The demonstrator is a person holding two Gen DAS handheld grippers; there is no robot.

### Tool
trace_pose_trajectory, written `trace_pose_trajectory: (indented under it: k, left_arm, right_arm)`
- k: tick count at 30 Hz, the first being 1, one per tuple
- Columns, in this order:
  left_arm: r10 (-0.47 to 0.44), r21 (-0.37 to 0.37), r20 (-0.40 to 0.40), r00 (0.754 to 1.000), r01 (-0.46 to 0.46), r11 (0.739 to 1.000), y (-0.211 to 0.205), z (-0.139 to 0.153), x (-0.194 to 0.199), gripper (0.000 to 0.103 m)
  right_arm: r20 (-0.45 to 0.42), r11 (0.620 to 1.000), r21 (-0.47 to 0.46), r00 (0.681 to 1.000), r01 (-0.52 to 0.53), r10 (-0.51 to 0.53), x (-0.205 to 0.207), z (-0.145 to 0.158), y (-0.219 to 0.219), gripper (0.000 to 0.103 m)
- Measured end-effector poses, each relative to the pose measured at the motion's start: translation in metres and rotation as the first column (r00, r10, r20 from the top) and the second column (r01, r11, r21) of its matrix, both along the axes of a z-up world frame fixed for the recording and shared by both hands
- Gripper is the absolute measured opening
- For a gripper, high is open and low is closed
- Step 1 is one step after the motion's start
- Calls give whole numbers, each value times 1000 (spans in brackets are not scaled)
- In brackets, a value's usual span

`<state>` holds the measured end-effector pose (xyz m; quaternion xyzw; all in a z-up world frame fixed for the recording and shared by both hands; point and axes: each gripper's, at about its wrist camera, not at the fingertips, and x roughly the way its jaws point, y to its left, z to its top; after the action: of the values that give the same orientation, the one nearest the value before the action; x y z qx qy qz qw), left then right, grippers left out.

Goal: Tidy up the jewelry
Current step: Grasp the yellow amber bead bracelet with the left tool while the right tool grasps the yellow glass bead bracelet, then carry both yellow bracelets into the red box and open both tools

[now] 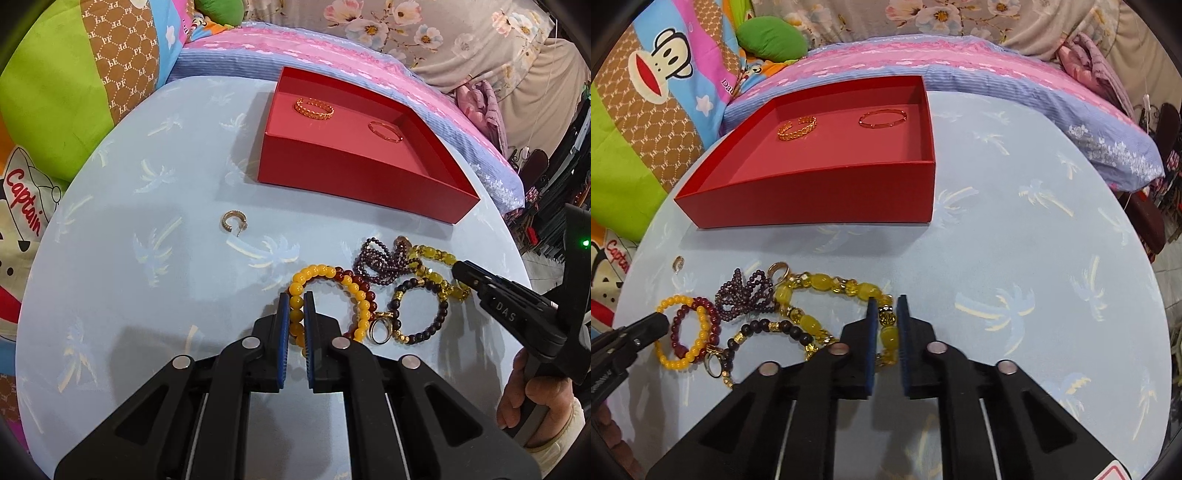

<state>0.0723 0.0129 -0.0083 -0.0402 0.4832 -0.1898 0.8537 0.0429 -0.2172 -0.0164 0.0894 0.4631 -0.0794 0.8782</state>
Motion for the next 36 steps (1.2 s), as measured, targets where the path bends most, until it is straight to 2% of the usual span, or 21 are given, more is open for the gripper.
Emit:
trace_pose_trajectory:
  k: [8, 20, 28, 36]
  left_arm:
    - [3, -1, 2, 1000, -3, 1000, 1, 2, -1, 7]
    - [-40, -38, 47, 998, 41, 998, -4, 30, -5, 7]
    - [-79, -50, 130, 988, 86, 995, -24, 70, 17, 7]
    - [-118, -93, 209, 971, 140, 986, -60, 113, 76, 7]
  right_arm:
    - [24, 999, 36, 1000, 14, -15, -18, 12, -2, 9]
    - [128, 999, 42, 992, -11, 6, -35, 69, 5, 9]
    - [202, 999, 27, 979, -44, 38, -5, 108, 3, 9]
    - [266, 994, 62, 961, -92, 72, 59, 143, -6, 9]
